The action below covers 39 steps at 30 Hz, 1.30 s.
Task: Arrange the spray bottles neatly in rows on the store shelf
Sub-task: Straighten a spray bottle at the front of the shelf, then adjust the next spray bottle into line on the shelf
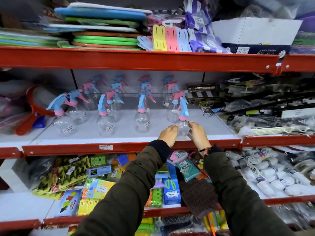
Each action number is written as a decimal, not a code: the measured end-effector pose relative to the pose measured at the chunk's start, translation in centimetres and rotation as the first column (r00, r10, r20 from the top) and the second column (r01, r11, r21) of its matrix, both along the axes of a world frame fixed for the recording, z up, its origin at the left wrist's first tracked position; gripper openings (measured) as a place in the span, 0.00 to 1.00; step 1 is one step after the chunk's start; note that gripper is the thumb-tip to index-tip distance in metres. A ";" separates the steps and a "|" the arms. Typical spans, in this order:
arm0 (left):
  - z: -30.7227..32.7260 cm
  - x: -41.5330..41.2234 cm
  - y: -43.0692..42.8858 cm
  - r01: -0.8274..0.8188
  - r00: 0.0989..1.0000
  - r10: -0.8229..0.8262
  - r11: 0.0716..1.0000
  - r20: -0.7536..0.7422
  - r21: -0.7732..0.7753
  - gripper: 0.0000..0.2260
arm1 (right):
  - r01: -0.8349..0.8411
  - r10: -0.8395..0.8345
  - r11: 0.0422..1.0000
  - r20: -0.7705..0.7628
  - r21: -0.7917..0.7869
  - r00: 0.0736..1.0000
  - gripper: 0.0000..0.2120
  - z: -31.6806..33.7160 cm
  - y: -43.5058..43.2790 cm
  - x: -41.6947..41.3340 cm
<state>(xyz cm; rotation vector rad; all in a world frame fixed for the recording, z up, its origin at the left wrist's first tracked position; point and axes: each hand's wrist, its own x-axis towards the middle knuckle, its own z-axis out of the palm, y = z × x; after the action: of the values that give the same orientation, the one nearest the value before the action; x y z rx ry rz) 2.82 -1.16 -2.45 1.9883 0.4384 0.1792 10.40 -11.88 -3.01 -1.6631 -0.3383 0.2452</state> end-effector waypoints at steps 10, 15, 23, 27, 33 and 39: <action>0.5 -1.3 -1.3 0.001 1.000 -0.001 0.998 -0.002 -0.055 0.23 | 0.018 -0.004 0.992 0.112 -0.123 0.994 0.15 0.1 -0.9 -1.5; 0.9 -2.0 -1.6 0.008 1.000 -0.007 0.996 0.010 -0.090 0.24 | 0.077 -0.068 0.994 0.111 -0.081 0.992 0.18 0.1 -1.0 -2.7; 0.4 -5.1 -0.3 -0.091 0.980 0.106 0.991 0.166 -0.096 0.24 | 0.193 -0.196 0.981 0.182 0.034 0.964 0.20 0.1 -1.0 -6.8; 0.3 -7.3 1.2 -0.173 0.946 0.206 0.974 0.250 -0.147 0.23 | 0.086 -0.098 0.994 0.180 0.074 0.979 0.18 0.6 2.0 -9.2; -0.1 -9.0 5.8 -0.340 0.860 0.394 0.917 0.324 -0.211 0.24 | -0.038 0.030 0.997 0.109 0.071 0.994 0.18 0.4 7.8 -9.6; 0.5 -6.0 12.2 -0.302 0.916 0.355 0.917 0.189 -0.261 0.24 | -0.050 0.050 0.998 0.001 0.039 0.999 0.16 1.8 13.6 -7.0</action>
<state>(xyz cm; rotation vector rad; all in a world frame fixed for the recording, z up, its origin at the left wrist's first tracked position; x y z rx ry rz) -3.17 11.07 -1.98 1.6334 0.6132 0.5473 3.37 1.69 -1.26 -1.6171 -0.3832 0.2744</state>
